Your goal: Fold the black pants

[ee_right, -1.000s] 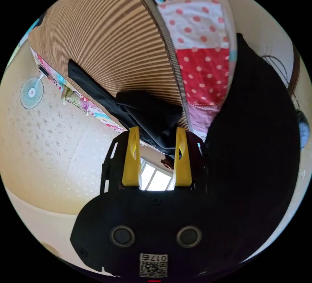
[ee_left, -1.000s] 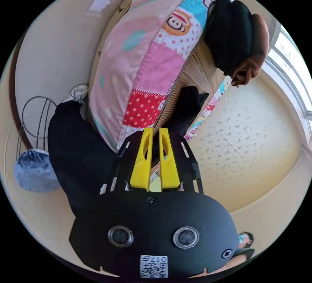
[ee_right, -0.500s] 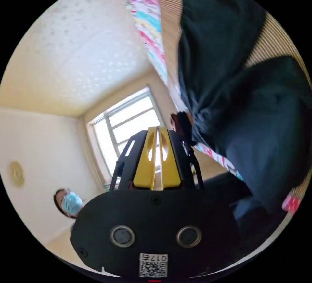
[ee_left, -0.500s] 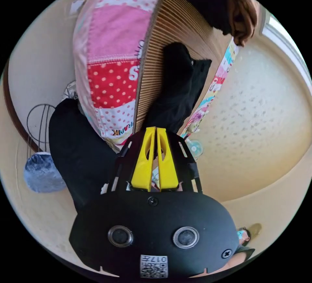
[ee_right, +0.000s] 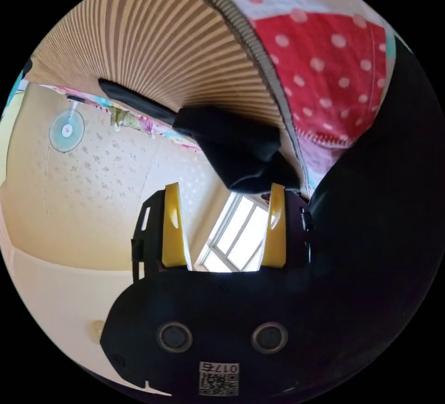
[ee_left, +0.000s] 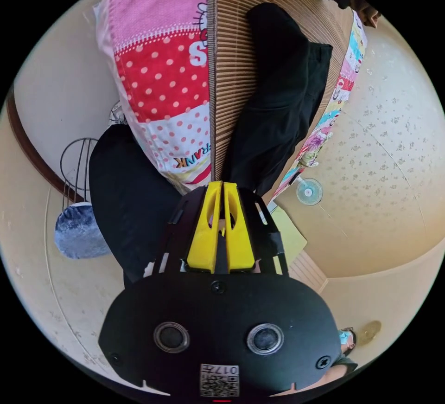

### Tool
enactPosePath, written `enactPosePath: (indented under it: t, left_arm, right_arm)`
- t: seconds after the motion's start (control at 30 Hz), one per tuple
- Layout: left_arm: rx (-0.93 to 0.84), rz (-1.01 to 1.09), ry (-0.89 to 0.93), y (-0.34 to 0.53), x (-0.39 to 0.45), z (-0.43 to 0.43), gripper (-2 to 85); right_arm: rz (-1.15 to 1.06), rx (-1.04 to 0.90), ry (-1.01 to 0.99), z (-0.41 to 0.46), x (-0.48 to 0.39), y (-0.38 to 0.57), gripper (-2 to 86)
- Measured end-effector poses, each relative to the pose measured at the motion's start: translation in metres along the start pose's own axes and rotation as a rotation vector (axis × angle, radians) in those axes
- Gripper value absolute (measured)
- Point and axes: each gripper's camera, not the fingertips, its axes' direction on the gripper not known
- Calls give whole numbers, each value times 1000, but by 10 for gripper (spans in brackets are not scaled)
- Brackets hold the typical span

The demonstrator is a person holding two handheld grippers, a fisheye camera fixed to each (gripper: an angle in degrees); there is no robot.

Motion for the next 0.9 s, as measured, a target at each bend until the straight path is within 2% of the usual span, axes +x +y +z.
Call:
enactPosePath:
  t: [0.07, 0.13, 0.17, 0.2, 0.27, 0.33, 0.4, 0.43, 0.5, 0.53, 0.57, 0.6, 0.67, 0.73, 0.77, 0.8, 0.9]
  left_arm:
    - [-1, -10, -5, 6, -3, 5, -9]
    - [-2, -10, -13, 11, -1, 9, -9]
    - [-3, -6, -17, 13, 1, 12, -9]
    - [-5, 3, -19, 15, 5, 14, -9]
    - [-4, 16, -28, 16, 13, 17, -9]
    - [1, 58, -33, 18, 22, 20, -10]
    - [-4, 106, -49, 21, 30, 26, -10]
    - [-6, 110, -57, 22, 31, 28, -10]
    - [-12, 104, -83, 27, 28, 38, -10]
    - [-12, 98, -85, 28, 25, 41, -10]
    - [-10, 83, -81, 32, 20, 47, -10]
    - [-6, 67, -68, 36, 13, 53, -10]
    - [0, 44, -44, 43, 3, 61, -10]
    - [5, 20, -26, 49, -7, 70, -10]
    - [11, 8, -12, 53, -12, 73, -10]
    - [19, 2, 0, 56, -16, 76, -10]
    - [32, -2, -13, 61, -22, 79, -10]
  right_arm:
    - [24, -22, -26, 10, 3, -11, 208]
    - [-38, -81, -87, 31, -2, -22, 136]
    - [-116, -128, -55, 49, -14, -25, 80]
    - [-287, -150, 15, 70, -40, -21, 46]
    - [-539, -207, 131, 108, -82, -1, 32]
    - [-728, -362, 242, 156, -118, 21, 22]
    - [-916, -791, 383, 236, -142, 64, 12]
    - [-919, -902, 432, 256, -139, 76, 10]
    - [-814, -1246, 706, 318, -103, 111, 7]
    - [-764, -1304, 799, 329, -88, 116, 8]
    - [-678, -1344, 1004, 342, -59, 119, 9]
    - [-597, -1303, 1222, 346, -32, 114, 11]
    - [-535, -1184, 1486, 341, -8, 104, 14]
    - [-622, -1052, 1661, 334, -10, 108, 15]
    - [-778, -928, 1772, 330, -23, 123, 14]
    - [-1024, -792, 1862, 325, -40, 151, 14]
    - [-1564, -649, 1899, 301, -57, 230, 16]
